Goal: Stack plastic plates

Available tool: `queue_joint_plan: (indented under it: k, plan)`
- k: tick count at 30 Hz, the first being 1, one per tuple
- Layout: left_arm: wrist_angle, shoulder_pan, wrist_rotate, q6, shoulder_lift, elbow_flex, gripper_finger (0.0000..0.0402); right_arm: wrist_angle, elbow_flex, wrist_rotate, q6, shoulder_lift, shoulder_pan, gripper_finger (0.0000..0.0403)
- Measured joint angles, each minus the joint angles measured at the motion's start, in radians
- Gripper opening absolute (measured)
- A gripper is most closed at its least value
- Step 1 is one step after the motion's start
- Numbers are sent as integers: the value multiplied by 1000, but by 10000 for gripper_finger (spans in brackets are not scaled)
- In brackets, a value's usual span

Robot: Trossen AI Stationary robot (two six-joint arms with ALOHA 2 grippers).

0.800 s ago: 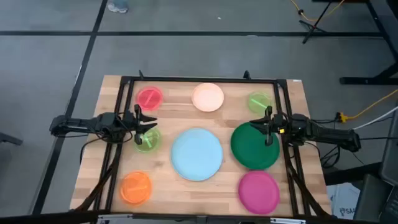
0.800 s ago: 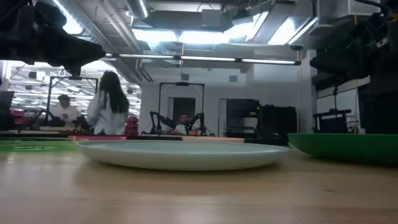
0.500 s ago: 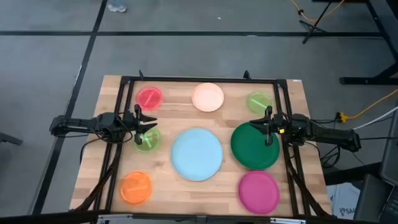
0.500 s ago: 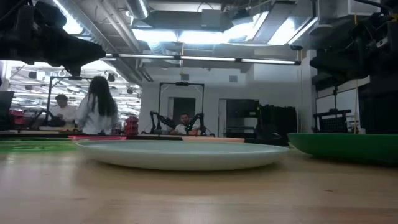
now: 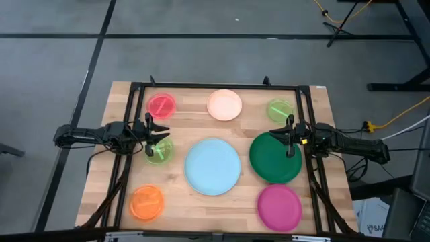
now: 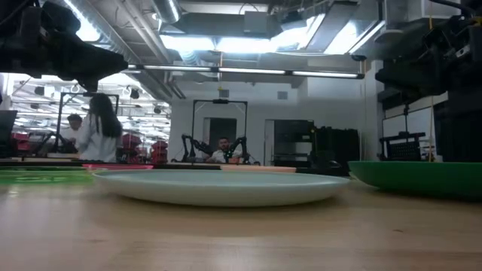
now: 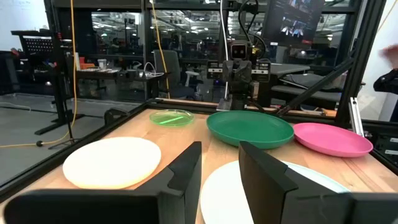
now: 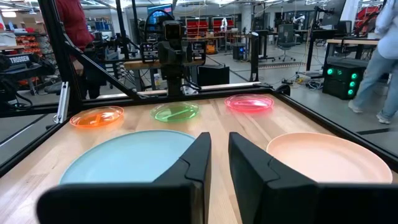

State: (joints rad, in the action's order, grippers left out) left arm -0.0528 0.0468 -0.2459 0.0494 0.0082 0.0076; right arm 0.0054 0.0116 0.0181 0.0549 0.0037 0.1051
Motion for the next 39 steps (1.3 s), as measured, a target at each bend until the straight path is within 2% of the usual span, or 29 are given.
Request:
queue_joint_plan:
  k: [27,34,39]
  plan:
    - [-7,0,0,0,0,0,101,1,0,-17,-8,0,0,50]
    - [-140,0,-16,111,0,0,101,10,-1,-9,-7,0,0,50]
    - [-217,0,-33,55,0,0,101,40,-2,-38,-7,1,0,50]
